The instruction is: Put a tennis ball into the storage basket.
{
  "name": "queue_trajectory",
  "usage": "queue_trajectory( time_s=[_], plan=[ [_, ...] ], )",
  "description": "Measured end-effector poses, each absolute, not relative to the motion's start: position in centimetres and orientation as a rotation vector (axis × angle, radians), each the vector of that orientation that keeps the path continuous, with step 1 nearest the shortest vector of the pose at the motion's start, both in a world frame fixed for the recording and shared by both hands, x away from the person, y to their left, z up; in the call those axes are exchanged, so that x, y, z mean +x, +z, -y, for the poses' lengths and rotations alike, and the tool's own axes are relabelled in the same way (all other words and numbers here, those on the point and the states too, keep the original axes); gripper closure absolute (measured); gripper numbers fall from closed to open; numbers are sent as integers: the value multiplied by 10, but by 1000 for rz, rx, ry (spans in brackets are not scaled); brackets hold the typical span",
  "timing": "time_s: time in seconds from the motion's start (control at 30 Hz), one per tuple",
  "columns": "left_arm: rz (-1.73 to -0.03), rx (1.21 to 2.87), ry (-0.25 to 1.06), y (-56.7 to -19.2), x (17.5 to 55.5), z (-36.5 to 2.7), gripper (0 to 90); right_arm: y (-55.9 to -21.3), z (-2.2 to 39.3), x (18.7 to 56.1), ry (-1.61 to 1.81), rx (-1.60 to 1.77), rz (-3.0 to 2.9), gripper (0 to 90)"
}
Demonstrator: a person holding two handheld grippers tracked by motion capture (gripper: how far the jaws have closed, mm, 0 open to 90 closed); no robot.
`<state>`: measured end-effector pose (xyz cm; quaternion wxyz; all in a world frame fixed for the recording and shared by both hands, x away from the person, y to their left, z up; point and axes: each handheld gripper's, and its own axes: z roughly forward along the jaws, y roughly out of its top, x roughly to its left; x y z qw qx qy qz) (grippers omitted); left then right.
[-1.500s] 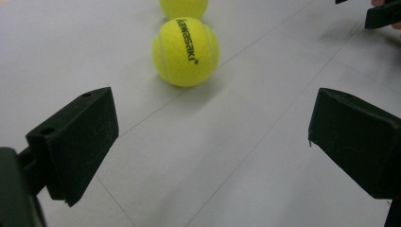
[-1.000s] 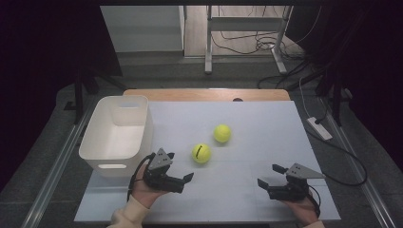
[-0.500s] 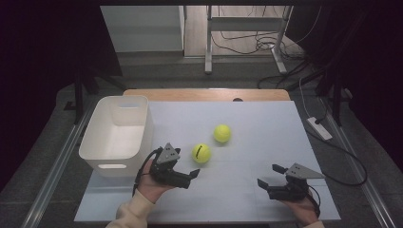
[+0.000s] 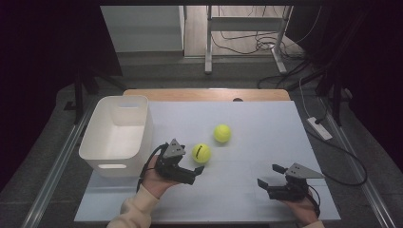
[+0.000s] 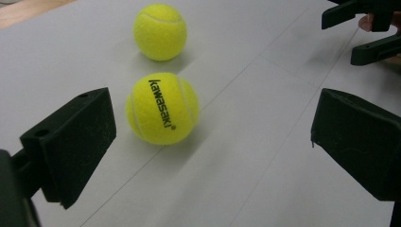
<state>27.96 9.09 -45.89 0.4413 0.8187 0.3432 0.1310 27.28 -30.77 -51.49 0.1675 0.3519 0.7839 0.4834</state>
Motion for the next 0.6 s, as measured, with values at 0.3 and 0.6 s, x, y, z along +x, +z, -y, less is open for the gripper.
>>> queue_trajectory(
  time_s=[0.3,0.6],
  plan=[
    [-859,2050,315,-457,288,-86,15,-515,307,273,1374,1000,-2233,130],
    [-863,2086,284,-460,301,-76,11,-516,307,274,1371,996,-2239,130]
  ],
)
